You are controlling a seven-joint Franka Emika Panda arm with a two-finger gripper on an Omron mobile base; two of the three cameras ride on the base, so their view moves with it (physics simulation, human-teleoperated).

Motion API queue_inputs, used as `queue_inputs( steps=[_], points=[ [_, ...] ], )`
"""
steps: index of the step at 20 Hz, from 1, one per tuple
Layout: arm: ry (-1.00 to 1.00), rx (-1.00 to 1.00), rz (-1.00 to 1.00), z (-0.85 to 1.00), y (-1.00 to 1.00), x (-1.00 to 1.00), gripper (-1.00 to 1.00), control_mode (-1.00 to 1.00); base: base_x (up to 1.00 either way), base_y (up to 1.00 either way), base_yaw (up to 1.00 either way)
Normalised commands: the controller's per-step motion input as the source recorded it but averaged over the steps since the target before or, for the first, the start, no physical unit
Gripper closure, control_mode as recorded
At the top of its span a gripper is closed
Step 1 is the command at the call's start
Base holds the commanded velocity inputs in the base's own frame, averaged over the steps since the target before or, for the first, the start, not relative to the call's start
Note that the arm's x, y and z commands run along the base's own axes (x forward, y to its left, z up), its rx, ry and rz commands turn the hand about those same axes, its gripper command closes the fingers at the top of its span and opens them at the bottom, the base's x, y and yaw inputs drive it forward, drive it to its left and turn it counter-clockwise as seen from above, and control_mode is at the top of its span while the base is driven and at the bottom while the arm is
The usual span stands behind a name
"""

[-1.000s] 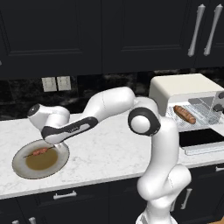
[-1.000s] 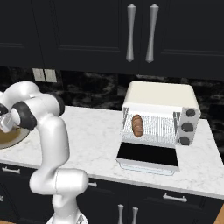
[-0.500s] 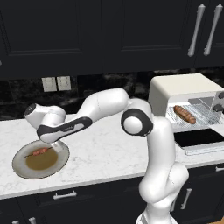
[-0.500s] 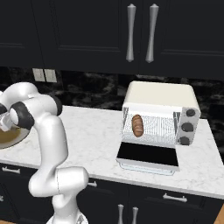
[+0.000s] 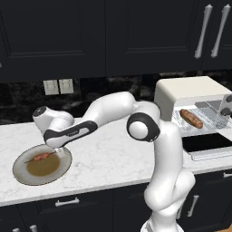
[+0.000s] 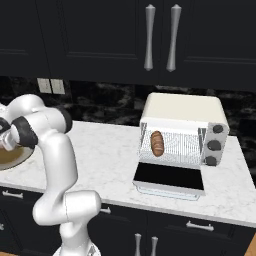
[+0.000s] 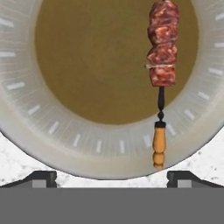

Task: Pick up the kebab skewer and baguette bread, and place them inside the toaster oven. Close the toaster oven door and start by setting the timer.

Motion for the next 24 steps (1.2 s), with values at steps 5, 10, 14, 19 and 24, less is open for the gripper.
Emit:
queue_inputs(
  steps=[5,10,14,19,24],
  points=[
    [0.00,0.11,0.05,-0.39,-0.01,0.32,-1.00,-1.00,0.00,0.00,0.00],
    [0.00,0.00,0.00,-0.27,0.17,0.39,-1.00,-1.00,0.00,0.00,0.00],
    [0.00,0.00,0.00,-0.12,0.32,0.23,-1.00,-1.00,0.00,0.00,0.00],
    [0.00,-0.02,0.00,-0.05,0.41,0.18,-1.00,-1.00,0.00,0.00,0.00],
    [0.04,-0.04,0.00,-0.11,0.18,0.33,-1.00,-1.00,0.00,0.00,0.00]
  ],
)
